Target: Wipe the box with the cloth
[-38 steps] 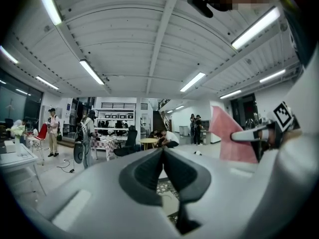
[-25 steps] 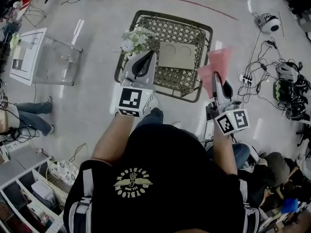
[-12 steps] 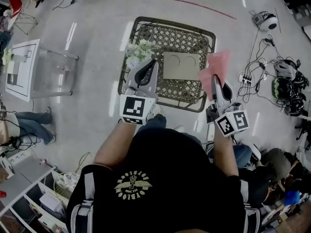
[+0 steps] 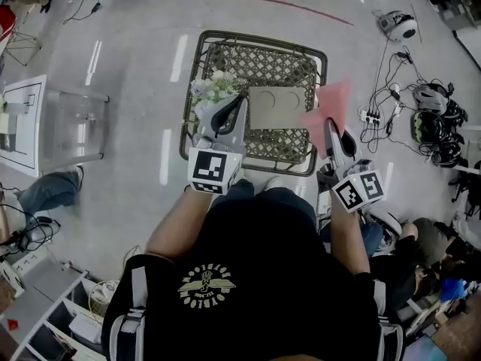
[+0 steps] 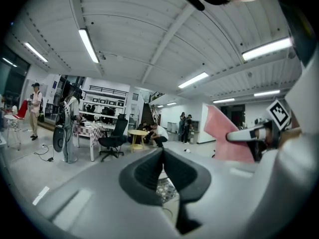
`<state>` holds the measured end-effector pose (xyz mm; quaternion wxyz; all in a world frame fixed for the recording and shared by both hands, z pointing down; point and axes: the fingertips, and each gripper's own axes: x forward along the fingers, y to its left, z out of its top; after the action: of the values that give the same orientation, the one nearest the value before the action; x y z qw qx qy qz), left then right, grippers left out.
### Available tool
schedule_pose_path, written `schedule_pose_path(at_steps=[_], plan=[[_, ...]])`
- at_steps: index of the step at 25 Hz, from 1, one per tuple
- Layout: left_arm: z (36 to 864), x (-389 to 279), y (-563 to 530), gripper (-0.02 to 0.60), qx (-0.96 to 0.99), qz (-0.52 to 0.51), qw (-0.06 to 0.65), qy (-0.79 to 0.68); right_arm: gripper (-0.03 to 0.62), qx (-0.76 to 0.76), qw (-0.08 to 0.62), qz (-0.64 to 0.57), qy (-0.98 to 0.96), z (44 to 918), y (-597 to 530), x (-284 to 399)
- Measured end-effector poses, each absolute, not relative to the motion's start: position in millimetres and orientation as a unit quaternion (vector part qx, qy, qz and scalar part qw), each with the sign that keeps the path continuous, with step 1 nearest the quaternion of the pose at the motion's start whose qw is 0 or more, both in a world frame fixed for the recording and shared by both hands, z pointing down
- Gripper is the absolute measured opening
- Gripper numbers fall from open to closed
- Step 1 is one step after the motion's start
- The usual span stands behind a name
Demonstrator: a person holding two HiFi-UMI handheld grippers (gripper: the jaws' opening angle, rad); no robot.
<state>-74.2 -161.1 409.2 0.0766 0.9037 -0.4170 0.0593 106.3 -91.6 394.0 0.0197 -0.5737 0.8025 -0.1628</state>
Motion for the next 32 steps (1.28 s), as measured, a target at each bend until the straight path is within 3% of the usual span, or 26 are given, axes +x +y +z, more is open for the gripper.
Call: schedule_pose_path(at_steps=[16,24,32], plan=[[399,-56,-184,0.0,0.881,0.065,0.068,-0.463,0.017,-0.55,0.023,-0.148,0.821,381,-125,156],[404,-26,-189,0.0,0.858,0.085,0.069,-0.502,0.017,-0.488,0.025,-0.186,0.853,407,-152,179],[428,-30,-184,0.0,0.845,0.114,0.084,-0.516,0.017,-0.446,0.011,-0.249,0.86,464,-178,159]])
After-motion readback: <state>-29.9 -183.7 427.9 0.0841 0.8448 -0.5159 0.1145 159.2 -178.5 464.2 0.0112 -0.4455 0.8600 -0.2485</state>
